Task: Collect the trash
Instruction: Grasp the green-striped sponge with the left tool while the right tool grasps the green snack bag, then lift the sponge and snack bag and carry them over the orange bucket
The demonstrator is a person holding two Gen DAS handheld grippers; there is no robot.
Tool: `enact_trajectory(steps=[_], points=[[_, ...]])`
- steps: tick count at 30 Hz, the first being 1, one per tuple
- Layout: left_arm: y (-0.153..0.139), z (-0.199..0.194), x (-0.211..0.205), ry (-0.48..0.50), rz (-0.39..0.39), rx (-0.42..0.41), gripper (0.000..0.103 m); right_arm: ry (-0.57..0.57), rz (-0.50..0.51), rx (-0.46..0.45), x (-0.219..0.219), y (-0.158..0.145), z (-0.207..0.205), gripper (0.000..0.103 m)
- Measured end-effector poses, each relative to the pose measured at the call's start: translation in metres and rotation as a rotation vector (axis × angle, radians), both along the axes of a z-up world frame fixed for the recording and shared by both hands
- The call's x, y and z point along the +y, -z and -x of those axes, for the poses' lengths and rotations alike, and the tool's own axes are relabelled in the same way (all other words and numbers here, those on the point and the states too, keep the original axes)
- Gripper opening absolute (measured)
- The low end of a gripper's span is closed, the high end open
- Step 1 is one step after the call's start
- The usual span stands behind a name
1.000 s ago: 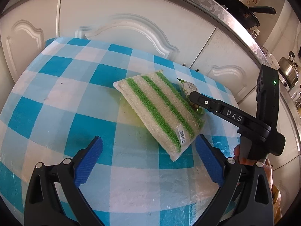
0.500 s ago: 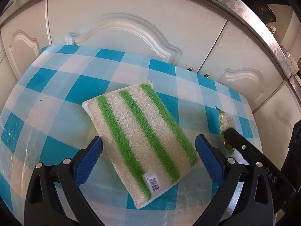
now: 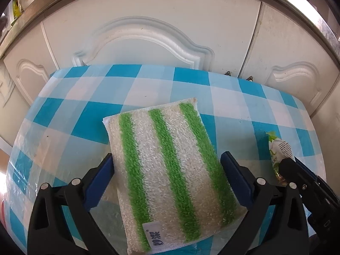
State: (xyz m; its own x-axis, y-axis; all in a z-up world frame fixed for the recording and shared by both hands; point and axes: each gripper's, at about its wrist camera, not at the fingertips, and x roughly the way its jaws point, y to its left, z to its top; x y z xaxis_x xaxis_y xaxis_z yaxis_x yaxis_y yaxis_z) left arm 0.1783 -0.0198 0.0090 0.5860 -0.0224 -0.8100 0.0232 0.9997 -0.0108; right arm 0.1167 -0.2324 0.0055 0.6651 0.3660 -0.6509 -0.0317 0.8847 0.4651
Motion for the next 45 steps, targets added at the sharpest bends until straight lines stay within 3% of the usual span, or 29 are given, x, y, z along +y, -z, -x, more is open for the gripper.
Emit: enact_trajectory(steps=[5,19,25,27,31,36,45], points=[[-0.004,0.005,0.003,0.005,-0.010,-0.012,0.088,-0.002,0.012,0.004,0.002,0.000,0.001,0.064],[-0.010,0.035,0.036,-0.002,0.028,-0.013,0.081,-0.042,0.199,0.020,0.030,-0.004,-0.001,0.071],[-0.010,0.059,0.055,0.005,0.027,-0.010,0.081,-0.037,0.332,0.037,0.043,-0.005,-0.003,0.060],[-0.010,0.067,0.060,0.007,0.014,-0.013,0.081,-0.032,0.357,0.039,0.045,-0.005,-0.003,0.051],[-0.009,0.085,0.074,0.011,0.008,-0.011,0.081,-0.031,0.390,0.041,0.049,-0.005,-0.003,0.046],[-0.009,0.105,0.091,0.016,-0.005,-0.008,0.081,-0.031,0.394,0.033,0.049,-0.006,-0.002,0.038],[-0.009,0.138,0.116,0.032,-0.045,-0.022,0.081,-0.022,0.314,0.033,0.039,-0.006,0.018,0.038]])
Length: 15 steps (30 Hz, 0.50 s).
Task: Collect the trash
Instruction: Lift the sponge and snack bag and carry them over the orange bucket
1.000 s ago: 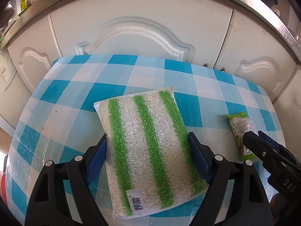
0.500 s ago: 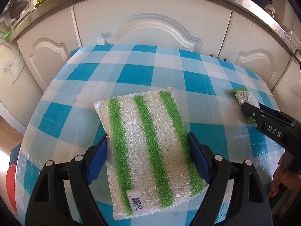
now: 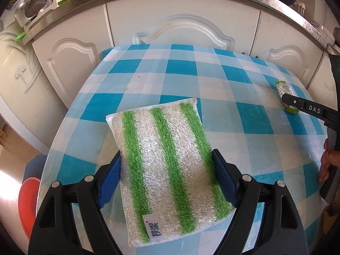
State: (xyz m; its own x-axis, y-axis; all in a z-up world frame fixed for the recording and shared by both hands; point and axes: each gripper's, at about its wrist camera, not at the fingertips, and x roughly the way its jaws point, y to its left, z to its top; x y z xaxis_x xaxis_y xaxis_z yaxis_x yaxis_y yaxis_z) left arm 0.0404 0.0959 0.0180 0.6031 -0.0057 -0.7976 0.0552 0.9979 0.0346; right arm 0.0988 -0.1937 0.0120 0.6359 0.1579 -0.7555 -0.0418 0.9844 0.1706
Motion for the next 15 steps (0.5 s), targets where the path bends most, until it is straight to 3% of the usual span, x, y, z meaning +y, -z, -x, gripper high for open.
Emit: enact_trajectory(steps=[15], points=[[-0.004,0.038,0.021,0.021,-0.001,-0.018,0.081,0.051,-0.059,-0.036,0.006,-0.022,0.085,0.037]])
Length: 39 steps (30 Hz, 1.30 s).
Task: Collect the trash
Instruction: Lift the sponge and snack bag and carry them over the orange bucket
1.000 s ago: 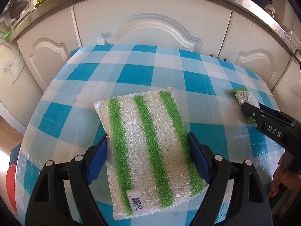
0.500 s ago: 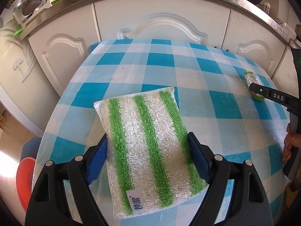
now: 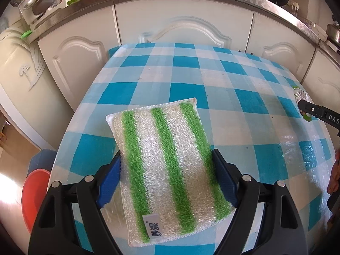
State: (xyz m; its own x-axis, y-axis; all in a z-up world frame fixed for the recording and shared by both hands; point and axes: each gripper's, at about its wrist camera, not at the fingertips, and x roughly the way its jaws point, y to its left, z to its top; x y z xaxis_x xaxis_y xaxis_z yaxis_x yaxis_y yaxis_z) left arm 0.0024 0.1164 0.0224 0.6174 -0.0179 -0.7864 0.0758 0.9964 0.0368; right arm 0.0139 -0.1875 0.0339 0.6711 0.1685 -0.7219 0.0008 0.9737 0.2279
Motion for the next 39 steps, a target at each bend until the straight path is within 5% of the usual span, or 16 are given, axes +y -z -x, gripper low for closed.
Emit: enact_trajectory(steps=[15,39], points=[[-0.011,0.044,0.046,-0.032,-0.015,-0.050,0.081,-0.028,-0.029,-0.019,0.034,-0.011,0.076,0.037],[-0.013,0.117,0.147,-0.164,-0.044,-0.073,0.081,-0.173,0.064,-0.030,0.120,-0.034,0.134,0.037]])
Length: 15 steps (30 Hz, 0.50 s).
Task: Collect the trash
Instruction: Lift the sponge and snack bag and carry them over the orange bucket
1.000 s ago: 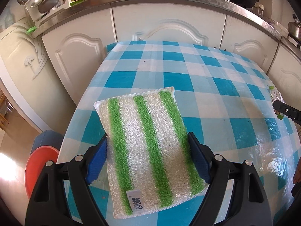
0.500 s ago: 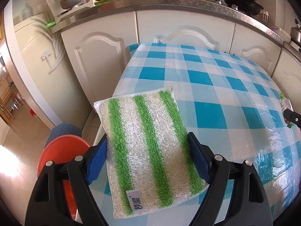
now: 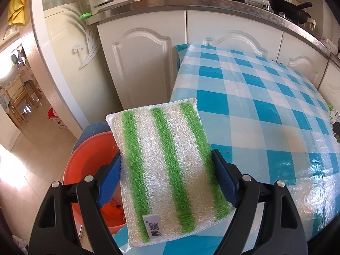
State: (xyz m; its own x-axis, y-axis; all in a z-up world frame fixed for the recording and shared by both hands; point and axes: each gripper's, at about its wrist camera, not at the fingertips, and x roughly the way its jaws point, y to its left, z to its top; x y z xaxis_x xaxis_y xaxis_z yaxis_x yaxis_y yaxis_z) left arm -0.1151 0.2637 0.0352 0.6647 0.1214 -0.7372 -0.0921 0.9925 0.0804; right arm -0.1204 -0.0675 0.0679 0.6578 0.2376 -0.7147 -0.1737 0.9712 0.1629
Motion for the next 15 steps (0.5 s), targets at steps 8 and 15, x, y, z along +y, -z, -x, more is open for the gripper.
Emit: enact_trajectory(steps=[8,15], points=[[-0.003,0.024,0.042,-0.060,0.015,-0.003,0.081,-0.085,0.028,-0.024,0.043,-0.015,0.009,0.037],[-0.002,0.042,0.081,-0.123,0.040,-0.007,0.081,-0.178,0.039,-0.033,0.088,-0.029,0.014,0.037]])
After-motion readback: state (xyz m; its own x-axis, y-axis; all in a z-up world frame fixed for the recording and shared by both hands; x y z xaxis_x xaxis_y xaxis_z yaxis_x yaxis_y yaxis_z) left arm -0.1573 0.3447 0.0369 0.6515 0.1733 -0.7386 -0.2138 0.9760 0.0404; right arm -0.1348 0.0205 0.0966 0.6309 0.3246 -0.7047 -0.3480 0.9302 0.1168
